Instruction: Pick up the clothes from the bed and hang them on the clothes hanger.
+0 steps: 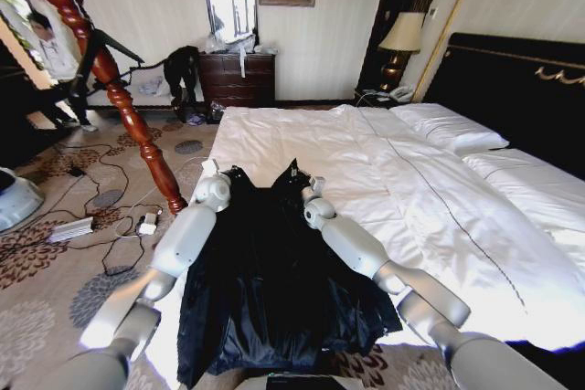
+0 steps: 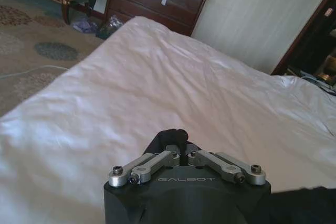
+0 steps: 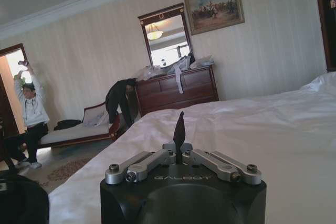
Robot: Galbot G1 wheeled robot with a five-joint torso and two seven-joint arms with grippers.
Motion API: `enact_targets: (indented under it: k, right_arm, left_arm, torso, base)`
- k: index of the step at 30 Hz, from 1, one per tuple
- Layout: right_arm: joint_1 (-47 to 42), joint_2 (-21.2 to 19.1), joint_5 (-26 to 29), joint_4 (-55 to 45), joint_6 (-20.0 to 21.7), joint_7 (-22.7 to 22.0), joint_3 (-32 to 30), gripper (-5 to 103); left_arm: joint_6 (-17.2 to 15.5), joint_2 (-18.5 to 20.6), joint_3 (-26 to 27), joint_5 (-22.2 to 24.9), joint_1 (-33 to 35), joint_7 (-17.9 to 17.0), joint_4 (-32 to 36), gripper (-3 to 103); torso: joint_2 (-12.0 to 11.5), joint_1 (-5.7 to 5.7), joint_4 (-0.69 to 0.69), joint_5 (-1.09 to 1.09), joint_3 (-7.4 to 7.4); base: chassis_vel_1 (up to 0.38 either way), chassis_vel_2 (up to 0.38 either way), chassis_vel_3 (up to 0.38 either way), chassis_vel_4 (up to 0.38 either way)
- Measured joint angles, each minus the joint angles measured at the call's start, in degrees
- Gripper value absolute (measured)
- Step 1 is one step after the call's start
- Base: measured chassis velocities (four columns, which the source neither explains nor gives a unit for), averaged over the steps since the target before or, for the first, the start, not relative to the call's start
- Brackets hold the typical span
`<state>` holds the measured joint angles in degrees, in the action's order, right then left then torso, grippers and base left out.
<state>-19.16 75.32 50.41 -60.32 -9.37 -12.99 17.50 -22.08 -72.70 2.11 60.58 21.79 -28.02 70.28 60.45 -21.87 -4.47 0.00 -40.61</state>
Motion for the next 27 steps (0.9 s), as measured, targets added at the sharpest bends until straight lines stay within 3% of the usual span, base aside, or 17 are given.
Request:
enact_targets:
  k: [2,4,5,7,8,9,12,14,17,18,20,21,23,24,26,27]
  right_arm:
    - [-1.00,-0.06,-0.02,-1.62,-0.03,-0.49,0.29,7]
    - [-1.48,-0.31,0.43,-2.76,-0.28,-0.50,0.32,7]
    - [-1.91,-0.71,1.33,-4.09,-0.62,-0.41,0.33,13]
    - [-3.27,-2.95,6.90,-10.14,-1.51,0.93,0.13,24]
    - [-3.27,-2.95,6.90,-10.14,-1.51,0.93,0.13,24]
    - [-3.93,-4.47,10.89,-13.49,-1.64,1.85,0.02,29]
    - [-4.94,-8.18,18.58,-18.97,-1.50,3.79,-0.13,45]
    - [-5.10,-8.88,20.28,-20.14,-1.19,3.85,-0.48,45]
    - [-5.81,-9.16,22.64,-21.94,-0.88,1.82,-3.26,61]
    - [-5.81,-9.16,22.64,-21.94,-0.88,1.82,-3.26,61]
    - [-6.84,-10.26,23.06,-23.61,-1.07,-0.21,-5.74,72]
    - [-7.67,-11.69,23.02,-24.85,-1.32,-1.02,-6.87,72]
    - [-10.21,-15.74,21.88,-28.43,-1.82,-1.65,-9.44,83]
    - [-10.21,-15.74,21.88,-28.43,-1.82,-1.65,-9.44,83]
    - [-13.41,-18.94,19.58,-32.10,-2.20,-1.43,-12.83,93]
    - [-15.58,-20.20,17.71,-33.79,-2.36,-0.74,-15.42,93]
  left_arm:
    - [0.26,-0.91,0.09,-0.07,0.82,0.00,0.10,2]
    - [-0.56,-0.92,0.30,0.45,1.30,-0.77,1.09,7]
    - [-3.28,-0.50,0.51,1.93,1.73,-3.20,3.00,12]
    - [-11.75,1.58,1.41,8.36,3.00,-12.93,9.69,23]
    - [-11.75,1.58,1.41,8.36,3.00,-12.93,9.69,23]
    - [-14.54,2.94,1.82,11.67,3.75,-15.86,12.92,28]
    - [-16.62,6.72,1.94,14.50,5.89,-17.48,19.27,39]
    - [-16.60,7.72,2.06,14.91,6.64,-17.47,21.03,44]
    - [-12.88,9.35,4.34,13.47,8.42,-14.88,23.75,61]
    - [-12.88,9.35,4.34,13.47,8.42,-14.88,23.75,61]
    - [-8.78,10.44,6.64,11.33,9.25,-12.39,24.85,66]
    - [-5.83,11.34,7.54,10.02,9.60,-11.53,25.53,72]
    - [-1.89,13.98,9.16,5.98,10.53,-11.02,26.83,82]
    - [-1.89,13.98,9.16,5.98,10.53,-11.02,26.83,82]
    - [0.49,17.53,11.72,0.56,12.35,-9.13,27.60,88]
    - [1.08,19.37,13.34,-2.53,13.64,-7.71,27.77,93]
  torso:
    - [0.00,-0.01,0.00,0.00,0.00]
    - [0.00,0.00,-0.01,-0.01,0.00]
    - [0.00,0.00,0.00,-0.01,0.00]
    - [0.00,0.00,0.02,0.02,0.00]
    - [0.00,0.00,0.02,0.02,0.00]
    - [0.01,0.01,0.03,0.01,0.01]
    - [0.01,0.02,0.00,-0.01,0.01]
    - [0.01,0.01,-0.01,0.00,0.01]
    - [0.01,0.01,0.01,0.00,0.01]
    - [0.01,0.01,0.01,0.00,0.01]
    - [0.01,0.01,0.05,0.00,0.01]
    - [0.01,0.00,0.04,0.00,0.01]
    - [0.01,0.00,-0.04,0.00,0.00]
    - [0.01,0.00,-0.04,0.00,0.00]
    - [0.01,0.00,-0.05,0.02,0.00]
    - [0.01,0.00,-0.03,0.02,0.01]
  base:
    - [0.000,0.000,0.000,0.000]
    - [0.000,0.000,0.000,0.000]
    - [0.000,0.000,0.000,0.000]
    - [0.000,0.000,0.000,0.000]
    - [0.000,0.000,0.000,0.000]
    - [0.000,0.000,0.000,0.000]
    - [0.000,0.000,0.000,0.000]
    - [0.000,0.000,0.000,0.000]
    - [0.000,0.000,0.000,0.000]
    - [0.000,0.000,0.000,0.000]
    - [0.000,0.000,0.000,0.000]
    - [0.000,0.000,0.000,0.000]
    - [0.000,0.000,0.000,0.000]
    - [0.000,0.000,0.000,0.000]
    - [0.000,0.000,0.000,0.000]
    - [0.000,0.000,0.000,0.000]
